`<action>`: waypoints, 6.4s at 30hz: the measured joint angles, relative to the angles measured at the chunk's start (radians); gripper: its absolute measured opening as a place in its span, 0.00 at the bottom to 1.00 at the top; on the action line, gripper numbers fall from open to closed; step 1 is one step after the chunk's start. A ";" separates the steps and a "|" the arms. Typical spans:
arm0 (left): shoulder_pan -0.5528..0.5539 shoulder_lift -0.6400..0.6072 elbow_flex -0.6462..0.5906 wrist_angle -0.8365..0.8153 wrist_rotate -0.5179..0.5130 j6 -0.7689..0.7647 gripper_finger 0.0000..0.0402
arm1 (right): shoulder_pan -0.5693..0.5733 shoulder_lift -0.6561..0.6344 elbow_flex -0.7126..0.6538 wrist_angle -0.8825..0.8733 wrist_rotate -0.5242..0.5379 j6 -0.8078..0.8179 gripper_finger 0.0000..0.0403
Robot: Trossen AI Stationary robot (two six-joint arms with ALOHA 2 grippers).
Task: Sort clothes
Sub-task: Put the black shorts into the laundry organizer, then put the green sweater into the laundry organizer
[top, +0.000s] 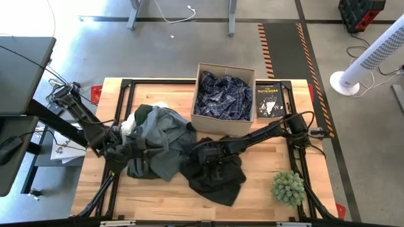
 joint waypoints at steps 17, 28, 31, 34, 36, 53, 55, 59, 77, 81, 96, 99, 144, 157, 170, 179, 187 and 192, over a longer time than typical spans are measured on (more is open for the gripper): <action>-0.027 0.094 0.000 -0.110 -0.063 -0.107 0.14 | 0.058 -0.688 -0.003 0.461 0.777 -0.420 0.03; -0.026 0.150 0.000 -0.110 -0.090 -0.155 0.14 | -0.251 -0.842 0.001 0.749 0.875 -0.647 0.03; -0.026 0.152 0.000 -0.110 -0.091 -0.156 0.14 | -0.348 -0.818 -0.002 0.410 0.744 -0.383 0.03; -0.026 0.152 0.000 -0.111 -0.092 -0.156 0.14 | -0.434 -0.758 -0.002 0.103 0.510 -0.128 0.03; -0.026 0.152 0.000 -0.110 -0.093 -0.156 0.14 | -0.472 -0.694 -0.002 -0.067 0.383 -0.039 0.03; -0.026 0.152 0.000 -0.112 -0.107 -0.156 0.14 | -0.524 -0.485 0.291 -0.066 0.308 -0.195 0.03; -0.026 0.152 0.000 -0.111 -0.107 -0.155 0.14 | -0.521 -0.487 0.341 -0.013 0.306 -0.241 0.03; -0.026 0.152 0.000 -0.111 -0.107 -0.155 0.14 | -0.522 -0.489 0.374 0.041 0.302 -0.237 0.03; -0.026 0.152 0.000 -0.111 -0.091 -0.155 0.14 | -0.708 -0.488 -0.244 -0.225 0.190 0.096 0.04; -0.023 0.152 0.000 -0.111 -0.112 -0.155 0.14 | -0.776 -0.490 -0.326 -0.198 0.058 0.101 0.05; 0.021 0.152 0.000 -0.110 -0.053 -0.160 0.14 | -0.777 -0.486 0.306 -0.775 0.141 -0.026 0.33; 0.021 0.152 0.000 -0.110 -0.053 -0.164 0.14 | -0.772 -0.486 0.405 -0.809 0.205 -0.009 0.35; 0.307 -0.085 0.170 -0.570 0.167 -0.360 0.14 | -0.515 -0.521 0.154 -0.284 0.220 0.083 0.33; 0.859 -0.047 0.172 -0.897 0.411 -0.315 0.37 | -0.232 -0.503 0.105 -0.244 0.381 0.094 0.33; 1.169 0.071 0.099 -0.753 0.603 -0.073 0.47 | -0.166 -0.502 -0.030 -0.149 0.439 0.194 0.33; 1.212 0.048 0.071 -0.525 0.752 0.109 0.11 | -0.104 -0.503 -0.051 -0.107 0.452 0.212 0.33; 1.152 -0.051 0.387 -0.363 0.786 0.279 0.01 | -0.091 -0.502 -0.052 0.174 0.473 -0.004 0.33; 1.087 -0.054 0.525 -0.163 0.860 0.371 0.01 | -0.104 -0.502 -0.052 0.417 0.474 -0.187 0.33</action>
